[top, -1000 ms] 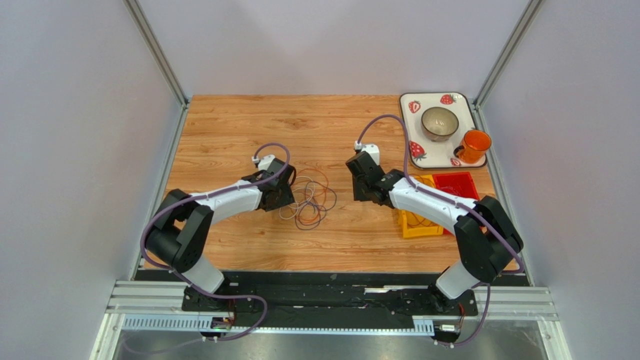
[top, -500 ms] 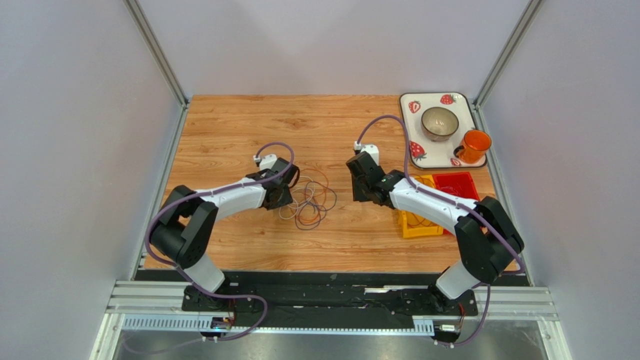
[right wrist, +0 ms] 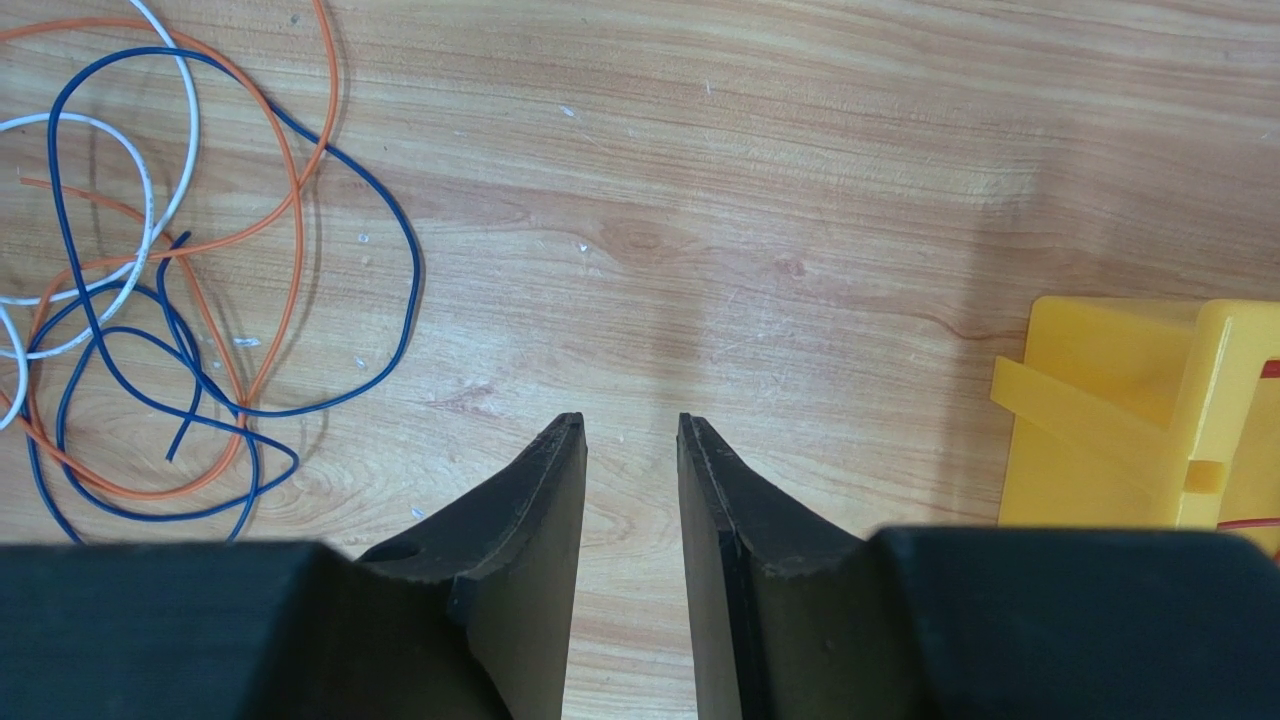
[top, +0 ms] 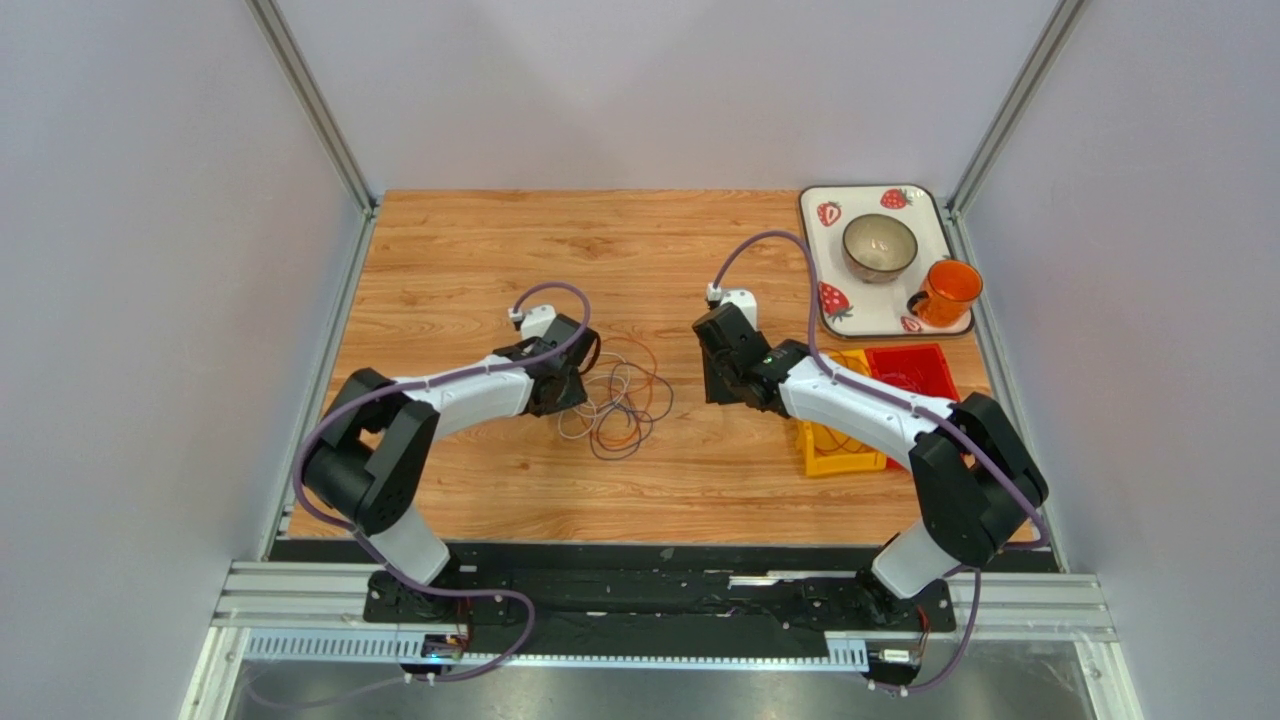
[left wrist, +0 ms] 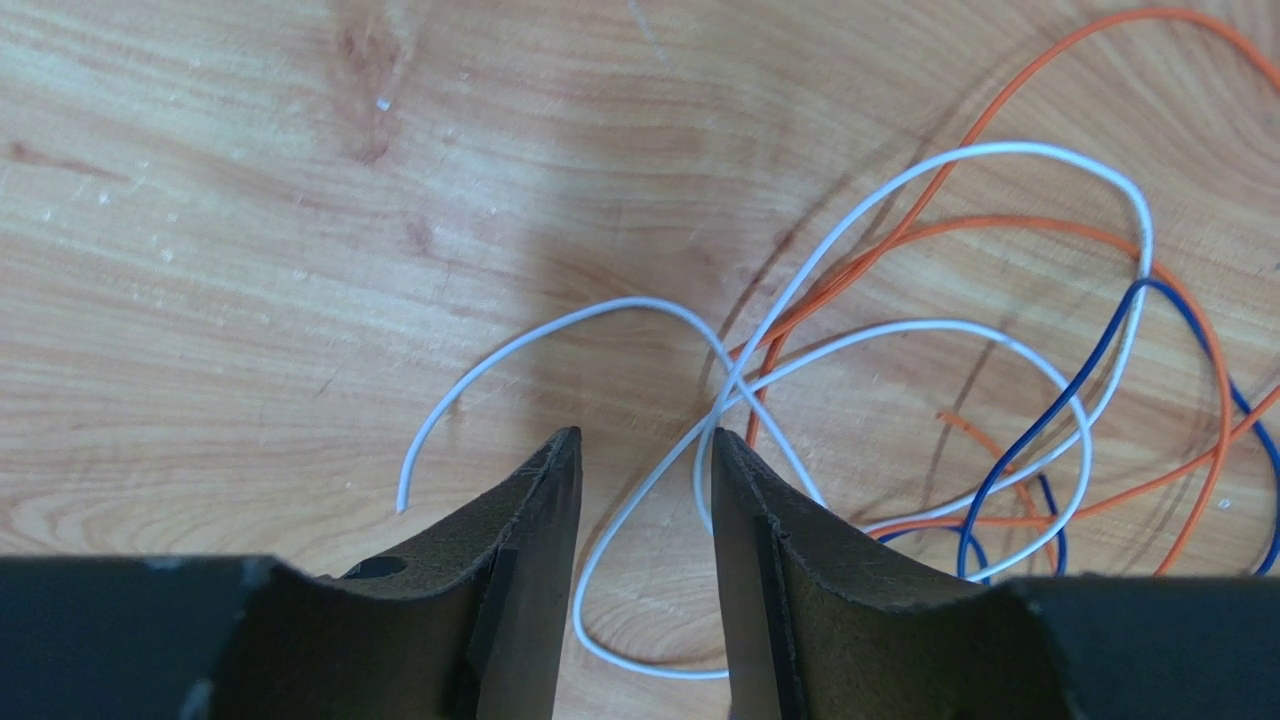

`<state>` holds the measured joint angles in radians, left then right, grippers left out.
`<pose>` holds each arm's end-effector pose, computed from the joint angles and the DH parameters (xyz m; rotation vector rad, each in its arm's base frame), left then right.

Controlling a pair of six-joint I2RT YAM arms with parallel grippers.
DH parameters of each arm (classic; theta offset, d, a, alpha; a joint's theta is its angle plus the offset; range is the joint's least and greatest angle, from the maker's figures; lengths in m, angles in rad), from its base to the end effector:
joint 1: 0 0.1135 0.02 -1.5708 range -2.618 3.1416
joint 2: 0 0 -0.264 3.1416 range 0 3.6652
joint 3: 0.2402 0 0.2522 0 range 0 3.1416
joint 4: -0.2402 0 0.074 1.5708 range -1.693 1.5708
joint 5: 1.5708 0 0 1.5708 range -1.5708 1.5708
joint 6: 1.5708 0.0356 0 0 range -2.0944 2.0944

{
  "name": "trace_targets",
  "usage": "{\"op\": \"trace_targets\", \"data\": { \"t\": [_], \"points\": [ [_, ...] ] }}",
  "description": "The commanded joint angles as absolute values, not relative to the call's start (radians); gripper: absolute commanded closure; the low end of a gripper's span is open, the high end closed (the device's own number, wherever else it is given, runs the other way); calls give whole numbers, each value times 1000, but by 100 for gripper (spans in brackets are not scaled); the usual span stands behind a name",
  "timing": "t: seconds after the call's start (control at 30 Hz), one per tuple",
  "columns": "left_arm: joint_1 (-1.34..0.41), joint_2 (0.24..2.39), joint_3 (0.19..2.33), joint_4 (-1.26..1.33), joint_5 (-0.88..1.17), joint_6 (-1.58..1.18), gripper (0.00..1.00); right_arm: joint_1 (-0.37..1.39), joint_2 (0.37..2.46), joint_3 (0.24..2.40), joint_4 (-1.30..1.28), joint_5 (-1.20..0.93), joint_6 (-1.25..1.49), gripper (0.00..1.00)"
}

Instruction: Untangle the cables

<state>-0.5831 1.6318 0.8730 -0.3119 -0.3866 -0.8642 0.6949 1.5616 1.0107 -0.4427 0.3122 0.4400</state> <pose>0.2632 -0.1575 0.1581 -0.4773 2.4750 -0.0564 0.2502 0.1943 0.2100 -0.2013 2.4870 0.0669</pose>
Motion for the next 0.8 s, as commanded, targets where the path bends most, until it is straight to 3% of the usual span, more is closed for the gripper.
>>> {"op": "trace_targets", "data": {
  "t": [0.0, 0.17, 0.5, 0.63, 0.73, 0.77],
  "points": [
    [-598, 1684, 920, -337, -396, -845, 54, 690, 1540, 1011, -396, 311, 431, 67],
    [-620, 1703, 949, -386, -428, -851, 56, 686, 1540, 1009, -393, 305, 430, 67],
    [-627, 1775, 1028, -567, -419, -833, 73, 673, 1546, 1009, -387, 278, 428, 68],
    [-643, 1805, 1065, -598, -428, -830, 74, 666, 1543, 1005, -382, 267, 428, 68],
    [-644, 1830, 1074, -595, -423, -825, 82, 657, 1539, 999, -371, 252, 428, 68],
    [-644, 1839, 1077, -594, -419, -822, 91, 655, 1539, 996, -371, 245, 428, 68]
  ]
}}
